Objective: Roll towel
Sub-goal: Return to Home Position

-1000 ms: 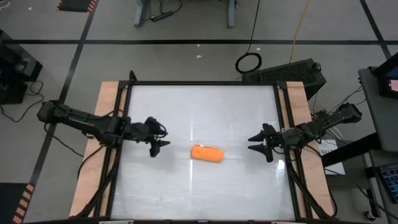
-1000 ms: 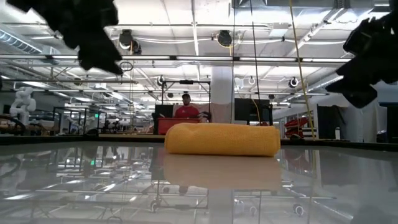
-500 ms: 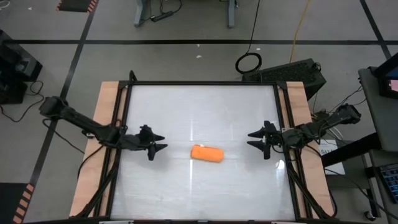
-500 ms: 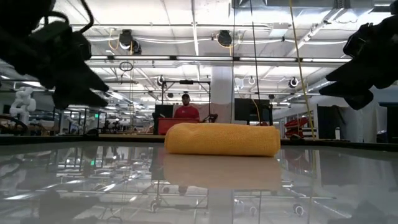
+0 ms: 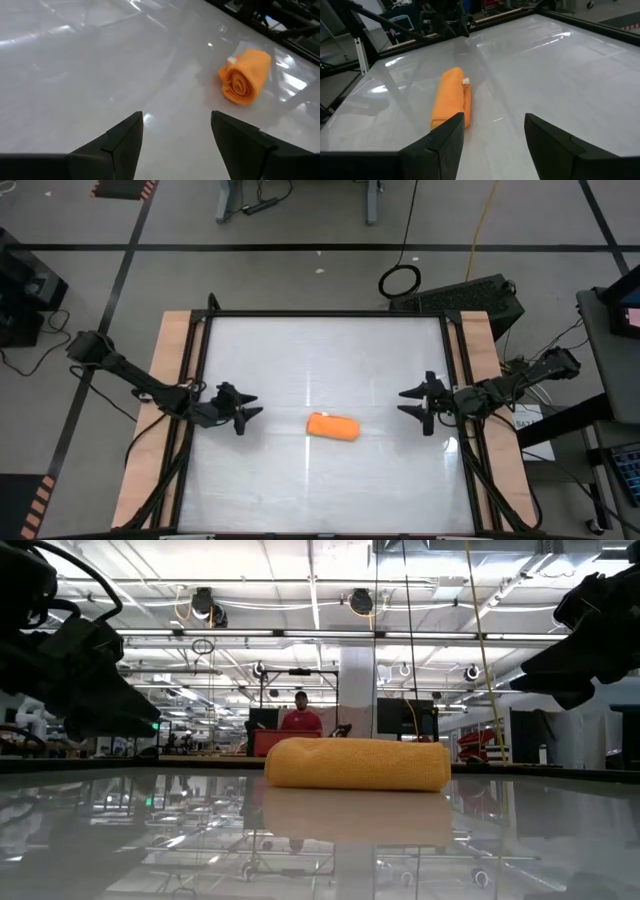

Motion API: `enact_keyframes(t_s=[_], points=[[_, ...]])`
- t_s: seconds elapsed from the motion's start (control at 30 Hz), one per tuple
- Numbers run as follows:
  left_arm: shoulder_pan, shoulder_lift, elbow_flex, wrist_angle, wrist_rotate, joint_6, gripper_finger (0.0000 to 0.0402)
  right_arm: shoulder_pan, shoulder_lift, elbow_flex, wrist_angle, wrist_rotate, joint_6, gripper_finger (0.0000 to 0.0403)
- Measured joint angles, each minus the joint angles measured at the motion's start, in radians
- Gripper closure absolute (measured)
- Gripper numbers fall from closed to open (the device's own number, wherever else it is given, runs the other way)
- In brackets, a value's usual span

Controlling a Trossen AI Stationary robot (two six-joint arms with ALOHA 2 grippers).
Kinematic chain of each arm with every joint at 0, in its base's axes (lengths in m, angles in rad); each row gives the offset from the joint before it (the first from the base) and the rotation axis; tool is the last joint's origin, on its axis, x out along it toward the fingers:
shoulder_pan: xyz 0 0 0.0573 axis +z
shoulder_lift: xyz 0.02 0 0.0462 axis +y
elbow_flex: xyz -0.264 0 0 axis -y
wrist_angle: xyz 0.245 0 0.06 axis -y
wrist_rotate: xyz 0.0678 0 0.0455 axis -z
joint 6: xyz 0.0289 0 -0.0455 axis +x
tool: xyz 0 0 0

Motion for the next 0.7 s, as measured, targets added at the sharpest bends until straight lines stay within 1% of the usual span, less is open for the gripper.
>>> enact_keyframes(t_s=[0.13,0.7], points=[[-0.008,0.0,0.0,-0.009,-0.045,0.008,0.0162,0.0,0.0,0.0,0.001,0.016,-0.022,0.0205],[-0.008,0.0,-0.001,-0.013,-0.046,0.037,0.0162,0.0,0.0,0.0,0.0,0.017,-0.049,0.0205]])
